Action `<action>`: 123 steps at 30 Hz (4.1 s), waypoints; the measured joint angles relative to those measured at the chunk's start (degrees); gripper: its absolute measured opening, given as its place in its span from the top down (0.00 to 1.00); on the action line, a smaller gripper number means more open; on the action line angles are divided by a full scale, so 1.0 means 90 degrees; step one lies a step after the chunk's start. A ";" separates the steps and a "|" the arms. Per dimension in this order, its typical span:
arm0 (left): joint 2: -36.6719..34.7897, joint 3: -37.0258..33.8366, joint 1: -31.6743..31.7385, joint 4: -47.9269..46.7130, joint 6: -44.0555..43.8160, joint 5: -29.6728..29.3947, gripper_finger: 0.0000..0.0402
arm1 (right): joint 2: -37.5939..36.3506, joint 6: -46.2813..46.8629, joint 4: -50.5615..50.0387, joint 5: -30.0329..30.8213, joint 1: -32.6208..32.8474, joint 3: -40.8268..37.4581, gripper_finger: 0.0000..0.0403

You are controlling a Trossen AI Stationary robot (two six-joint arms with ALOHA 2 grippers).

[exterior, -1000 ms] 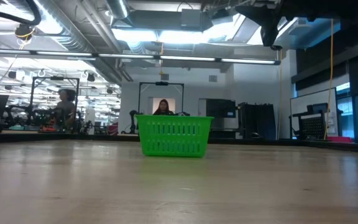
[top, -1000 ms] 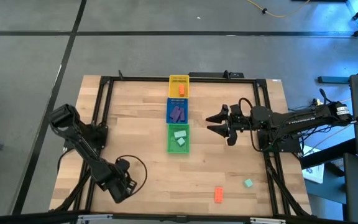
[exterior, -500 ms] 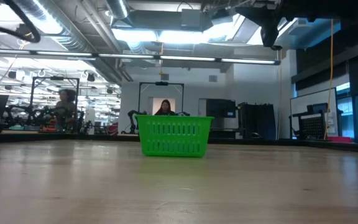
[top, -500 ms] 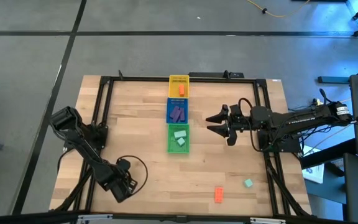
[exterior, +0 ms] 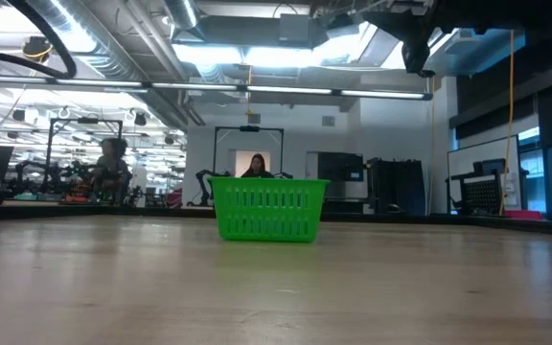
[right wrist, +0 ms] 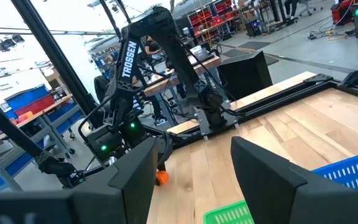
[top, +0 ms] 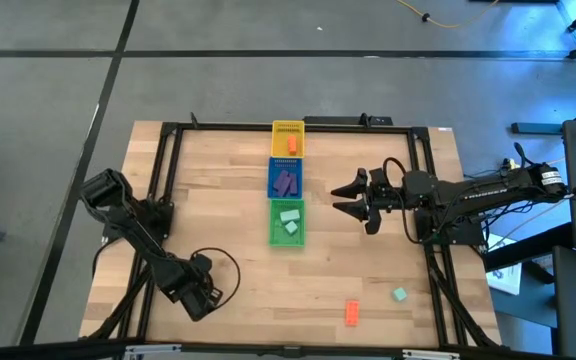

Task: Sort & place blocks by color
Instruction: Put the left orange game piece into the yellow basket

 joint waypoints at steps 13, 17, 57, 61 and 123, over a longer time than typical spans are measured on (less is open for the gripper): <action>-0.0844 -0.0039 0.0974 -0.0035 0.2239 -0.0940 0.67 | 0.0000 -0.0010 0.0003 0.0000 -0.0002 0.0000 0.48; -0.1636 -0.0033 0.1553 -0.0031 0.3096 -0.2029 0.67 | 0.0000 0.0025 0.0003 0.0000 -0.0002 0.0000 0.48; -0.2884 -0.0017 0.6010 0.6267 1.0939 -0.0603 0.67 | 0.0000 -0.0019 0.0008 0.0008 -0.0002 0.0002 0.48; -0.2885 -0.0017 0.6013 0.6315 1.0939 -0.0601 0.67 | 0.0000 -0.0182 0.0008 0.0010 -0.0002 0.0002 0.48; -0.1970 -0.0015 0.6116 0.8471 1.0335 0.0893 0.67 | 0.2409 -0.0301 0.0329 -0.0175 -0.0461 0.1882 0.19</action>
